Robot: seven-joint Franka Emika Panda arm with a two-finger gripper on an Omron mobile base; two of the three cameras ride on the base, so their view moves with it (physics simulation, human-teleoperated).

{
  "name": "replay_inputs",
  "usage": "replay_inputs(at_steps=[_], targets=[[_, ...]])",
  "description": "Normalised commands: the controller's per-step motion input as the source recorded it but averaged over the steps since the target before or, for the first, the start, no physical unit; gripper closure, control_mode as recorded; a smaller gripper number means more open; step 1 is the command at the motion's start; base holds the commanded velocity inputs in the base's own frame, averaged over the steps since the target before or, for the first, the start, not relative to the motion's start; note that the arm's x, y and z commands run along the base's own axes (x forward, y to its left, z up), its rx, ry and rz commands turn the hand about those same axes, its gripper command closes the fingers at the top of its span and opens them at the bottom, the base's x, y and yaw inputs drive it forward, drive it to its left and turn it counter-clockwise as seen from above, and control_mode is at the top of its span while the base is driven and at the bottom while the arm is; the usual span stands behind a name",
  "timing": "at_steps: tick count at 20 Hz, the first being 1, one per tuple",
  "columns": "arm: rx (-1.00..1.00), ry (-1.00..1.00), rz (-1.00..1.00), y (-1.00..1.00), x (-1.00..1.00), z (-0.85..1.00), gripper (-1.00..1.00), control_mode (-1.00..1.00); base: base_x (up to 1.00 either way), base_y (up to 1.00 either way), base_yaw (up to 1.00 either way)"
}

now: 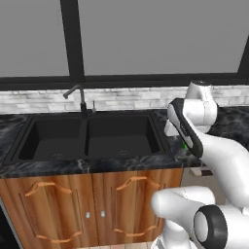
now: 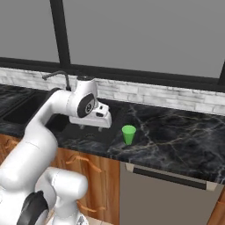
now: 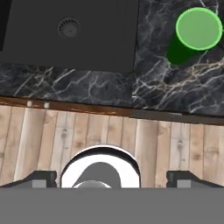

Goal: Pick the cup and bowl from the counter and place them on the counter next to the sink.

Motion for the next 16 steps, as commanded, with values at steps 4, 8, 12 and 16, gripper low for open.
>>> replay_inputs(at_steps=[4, 8, 12, 16], targets=[[0.15, 0.00, 0.20, 0.09, -0.93, 0.01, -1.00, -1.00, 0.00, 0.00, 0.00], [0.01, -0.04, 0.12, 0.00, -1.00, 0.06, -1.00, -1.00, 0.00, 0.00, 0.00], [0.00, -0.01, 0.03, 0.00, -0.94, 0.08, -1.00, -1.00, 0.00, 0.00, 0.00], [-0.01, -0.06, 0.01, 0.00, -0.81, 0.17, -1.00, -1.00, 0.00, 0.00, 0.00]])
